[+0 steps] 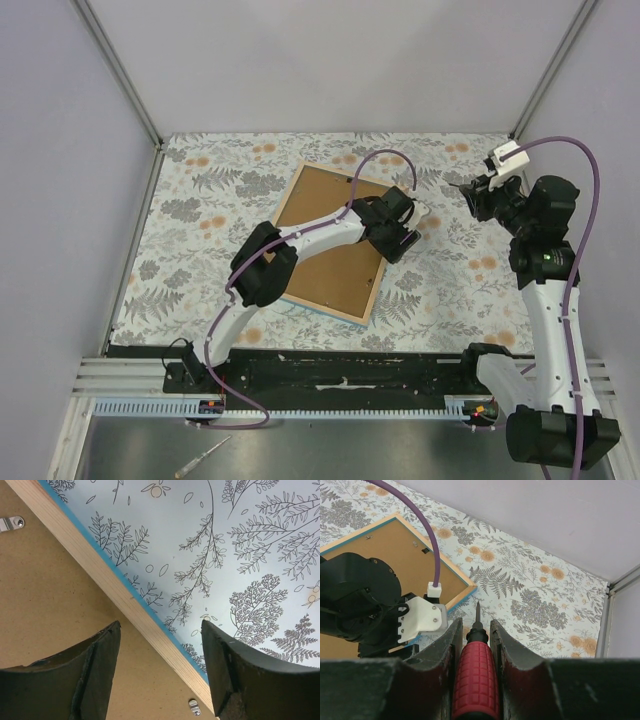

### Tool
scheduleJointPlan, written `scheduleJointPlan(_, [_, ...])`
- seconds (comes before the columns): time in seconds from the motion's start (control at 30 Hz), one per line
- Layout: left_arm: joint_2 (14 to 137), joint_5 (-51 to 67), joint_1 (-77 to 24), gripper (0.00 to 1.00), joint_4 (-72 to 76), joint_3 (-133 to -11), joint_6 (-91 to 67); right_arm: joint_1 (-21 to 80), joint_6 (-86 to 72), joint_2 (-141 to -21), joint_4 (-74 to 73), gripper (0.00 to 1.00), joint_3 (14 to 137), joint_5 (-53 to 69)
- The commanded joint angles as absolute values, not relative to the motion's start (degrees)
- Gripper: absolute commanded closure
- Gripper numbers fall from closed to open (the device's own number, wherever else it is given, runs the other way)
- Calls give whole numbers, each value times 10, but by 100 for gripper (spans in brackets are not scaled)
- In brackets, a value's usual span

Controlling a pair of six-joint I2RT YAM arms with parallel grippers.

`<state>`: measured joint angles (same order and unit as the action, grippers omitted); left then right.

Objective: Take the photo out of the frame
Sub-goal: Adjust the photo frame at the center of the board.

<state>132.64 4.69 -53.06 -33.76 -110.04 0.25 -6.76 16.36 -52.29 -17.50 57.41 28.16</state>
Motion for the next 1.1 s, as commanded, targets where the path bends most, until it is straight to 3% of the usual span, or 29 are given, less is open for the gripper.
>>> scheduleJointPlan(0.0, [1342, 61, -535, 32, -344, -1125, -17, -69, 153, -506, -142, 100, 569, 293])
scheduleJointPlan(0.4, [1341, 87, -552, 64, -347, -1093, 53, -70, 144, -469, -132, 100, 560, 345])
scheduleJointPlan(1.07, [1225, 99, -630, 66, -338, -957, 308, -69, 100, -445, -104, 100, 554, 382])
